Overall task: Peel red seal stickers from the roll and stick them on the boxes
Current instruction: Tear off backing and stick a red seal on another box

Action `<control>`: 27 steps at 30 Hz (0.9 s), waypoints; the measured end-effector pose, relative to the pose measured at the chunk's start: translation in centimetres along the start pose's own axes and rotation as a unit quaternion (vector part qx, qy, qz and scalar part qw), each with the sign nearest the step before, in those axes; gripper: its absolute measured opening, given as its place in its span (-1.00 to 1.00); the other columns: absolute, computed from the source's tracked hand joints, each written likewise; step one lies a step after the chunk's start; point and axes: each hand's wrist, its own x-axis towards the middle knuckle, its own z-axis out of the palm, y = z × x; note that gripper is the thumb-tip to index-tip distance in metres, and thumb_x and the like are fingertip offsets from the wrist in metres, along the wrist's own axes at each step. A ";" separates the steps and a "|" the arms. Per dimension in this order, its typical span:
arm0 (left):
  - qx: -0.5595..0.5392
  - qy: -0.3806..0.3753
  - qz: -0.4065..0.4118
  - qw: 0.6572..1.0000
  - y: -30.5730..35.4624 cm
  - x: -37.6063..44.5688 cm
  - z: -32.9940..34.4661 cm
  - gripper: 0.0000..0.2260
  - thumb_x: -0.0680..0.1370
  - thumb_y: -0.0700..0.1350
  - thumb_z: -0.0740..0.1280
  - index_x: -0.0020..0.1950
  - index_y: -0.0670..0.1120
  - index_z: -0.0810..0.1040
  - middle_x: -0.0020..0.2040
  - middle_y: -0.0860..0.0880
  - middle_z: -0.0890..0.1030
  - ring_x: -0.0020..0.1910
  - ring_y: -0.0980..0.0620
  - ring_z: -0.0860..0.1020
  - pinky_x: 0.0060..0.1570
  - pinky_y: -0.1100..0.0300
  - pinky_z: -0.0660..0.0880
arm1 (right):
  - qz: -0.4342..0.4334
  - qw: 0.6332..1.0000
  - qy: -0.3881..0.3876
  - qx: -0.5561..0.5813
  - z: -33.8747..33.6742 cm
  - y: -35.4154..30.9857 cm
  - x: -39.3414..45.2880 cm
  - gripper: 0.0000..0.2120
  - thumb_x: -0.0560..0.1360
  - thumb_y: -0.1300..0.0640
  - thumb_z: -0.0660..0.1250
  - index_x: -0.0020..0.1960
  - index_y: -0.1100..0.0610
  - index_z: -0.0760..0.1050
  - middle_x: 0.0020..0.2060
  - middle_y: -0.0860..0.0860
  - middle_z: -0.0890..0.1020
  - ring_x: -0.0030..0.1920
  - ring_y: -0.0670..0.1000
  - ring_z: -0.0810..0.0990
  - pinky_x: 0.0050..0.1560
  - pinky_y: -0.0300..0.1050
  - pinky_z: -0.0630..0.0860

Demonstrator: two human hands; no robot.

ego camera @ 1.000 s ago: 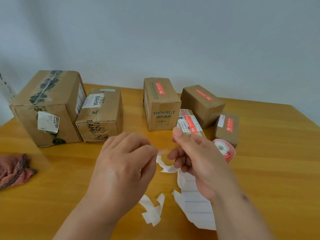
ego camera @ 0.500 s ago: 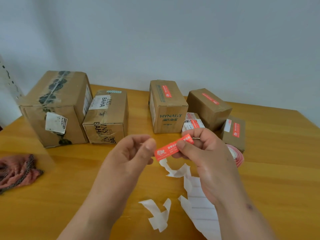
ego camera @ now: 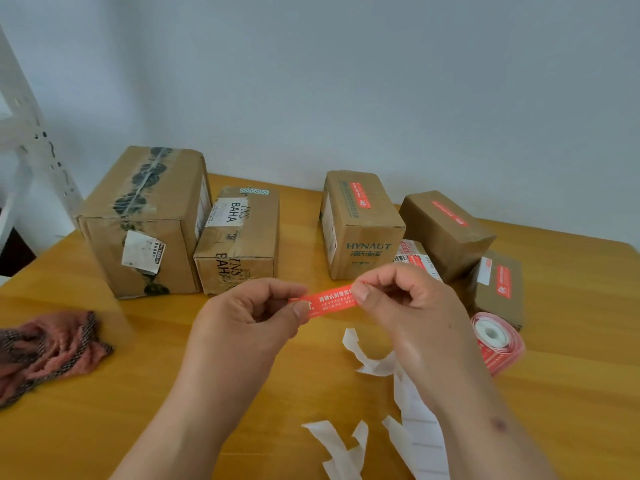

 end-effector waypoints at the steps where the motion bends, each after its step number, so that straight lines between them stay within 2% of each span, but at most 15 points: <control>1: 0.008 0.010 -0.006 1.000 0.0 0.3 -0.3 -0.79 0.49 -0.15 0.43 0.03 0.15 0.65 -0.27 0.04 0.69 -0.26 0.16 0.63 -0.05 0.06 0.59 | 0.005 1.000 -0.003 0.031 0.2 -0.1 0.3 -0.92 0.47 0.05 0.41 -0.20 -0.08 0.61 -0.29 -0.14 0.61 -0.22 -0.23 0.53 -0.25 -0.45 0.42; 3: 0.051 0.037 -0.011 0.998 -0.3 0.9 -0.7 -0.68 0.55 -0.12 0.36 0.25 0.18 0.52 -0.28 0.10 0.70 -0.25 0.24 0.64 -0.03 0.07 0.59 | 0.014 0.998 -0.009 0.061 0.9 -0.4 0.8 -0.92 0.47 0.08 0.41 -0.19 -0.05 0.64 -0.36 -0.15 0.60 -0.30 -0.23 0.52 -0.29 -0.45 0.42; 5: 0.091 0.066 -0.015 0.994 -0.6 1.7 -1.1 -0.64 0.59 -0.10 0.30 0.36 0.18 0.44 -0.29 0.15 0.69 -0.24 0.26 0.63 -0.10 0.07 0.60 | 0.016 0.998 -0.018 0.055 2.1 -0.5 1.4 -0.92 0.48 0.08 0.40 -0.18 -0.05 0.64 -0.38 -0.23 0.60 -0.30 -0.27 0.53 -0.28 -0.46 0.41; 9: 0.099 0.097 -0.052 0.989 -1.0 3.1 -2.1 -0.68 0.61 -0.08 0.27 0.35 0.16 0.47 -0.29 0.21 0.67 -0.23 0.07 0.66 -0.14 -0.11 0.62 | 0.009 0.999 -0.022 0.023 4.3 -1.0 2.6 -0.90 0.50 0.10 0.38 -0.17 -0.05 0.61 -0.31 -0.19 0.62 -0.18 -0.31 0.53 -0.25 -0.52 0.38; 12: 0.110 0.112 -0.062 0.986 -1.0 3.7 -2.7 -0.69 0.62 -0.08 0.24 0.34 0.17 0.47 -0.29 0.26 0.65 -0.23 -0.05 0.67 -0.17 -0.16 0.62 | 0.007 0.999 -0.030 0.016 5.4 -1.5 3.4 -0.85 0.52 0.11 0.36 -0.21 -0.08 0.57 -0.29 -0.17 0.61 -0.18 -0.29 0.52 -0.28 -0.51 0.38; 15: 0.113 0.129 -0.053 0.984 -1.0 4.1 -3.2 -0.70 0.63 -0.08 0.21 0.33 0.19 0.46 -0.28 0.28 0.65 -0.24 -0.05 0.67 -0.19 -0.15 0.62 | -0.001 0.999 -0.035 0.004 6.2 -2.2 4.3 -0.83 0.53 0.11 0.34 -0.22 -0.07 0.55 -0.30 -0.14 0.60 -0.20 -0.22 0.52 -0.29 -0.46 0.40; 17: 0.098 0.140 -0.050 0.984 -1.1 4.3 -3.5 -0.71 0.64 -0.09 0.20 0.33 0.17 0.47 -0.24 0.24 0.67 -0.27 0.02 0.68 -0.18 -0.14 0.63 | -0.004 1.000 -0.031 0.003 6.6 -2.5 4.8 -0.84 0.55 0.10 0.31 -0.19 -0.06 0.54 -0.31 -0.13 0.56 -0.29 -0.16 0.50 -0.36 -0.40 0.38; 19: 0.081 0.150 -0.056 0.984 -1.3 4.5 -3.9 -0.72 0.64 -0.10 0.20 0.31 0.14 0.48 -0.20 0.24 0.66 -0.29 0.09 0.67 -0.17 -0.12 0.63 | 0.001 1.000 -0.012 0.008 6.7 -2.6 5.3 -0.87 0.56 0.07 0.28 -0.16 -0.06 0.52 -0.25 -0.12 0.54 -0.34 -0.17 0.45 -0.37 -0.38 0.30; 21: 0.075 0.162 -0.059 0.982 -1.6 4.5 -4.4 -0.72 0.64 -0.10 0.20 0.32 0.13 0.48 -0.09 0.27 0.62 -0.30 0.16 0.66 -0.18 -0.04 0.63 | 0.022 0.999 0.008 0.035 6.7 -2.6 5.8 -0.88 0.57 0.04 0.27 -0.14 -0.08 0.51 -0.10 -0.08 0.54 -0.20 -0.20 0.48 -0.26 -0.35 0.30; 23: 0.095 0.159 -0.051 0.981 -1.9 4.3 -4.4 -0.70 0.63 -0.10 0.22 0.33 0.16 0.47 0.00 0.21 0.61 -0.24 0.14 0.63 -0.22 0.07 0.59 | 0.068 0.995 -0.003 0.077 6.9 -2.7 6.2 -0.89 0.58 0.03 0.25 -0.10 -0.07 0.50 0.00 -0.06 0.53 -0.12 -0.21 0.48 -0.21 -0.34 0.31; 25: 0.121 0.155 -0.044 0.979 -2.3 4.2 -4.0 -0.68 0.61 -0.08 0.25 0.34 0.17 0.45 0.01 0.11 0.57 -0.15 0.10 0.57 -0.26 0.19 0.48 | 0.119 0.985 -0.038 0.120 7.6 -2.7 6.5 -0.89 0.60 0.08 0.22 -0.07 0.00 0.50 -0.09 -0.06 0.53 -0.20 -0.19 0.45 -0.24 -0.30 0.32; 27: 0.139 0.151 -0.033 0.978 -2.6 4.3 -3.4 -0.65 0.58 -0.09 0.29 0.35 0.15 0.42 0.14 0.08 0.47 -0.06 0.20 0.48 -0.20 0.26 0.38 | 0.159 0.975 -0.078 0.135 8.5 -2.7 6.5 -0.88 0.61 0.11 0.20 -0.07 0.05 0.49 -0.21 -0.06 0.49 -0.28 -0.11 0.40 -0.25 -0.23 0.35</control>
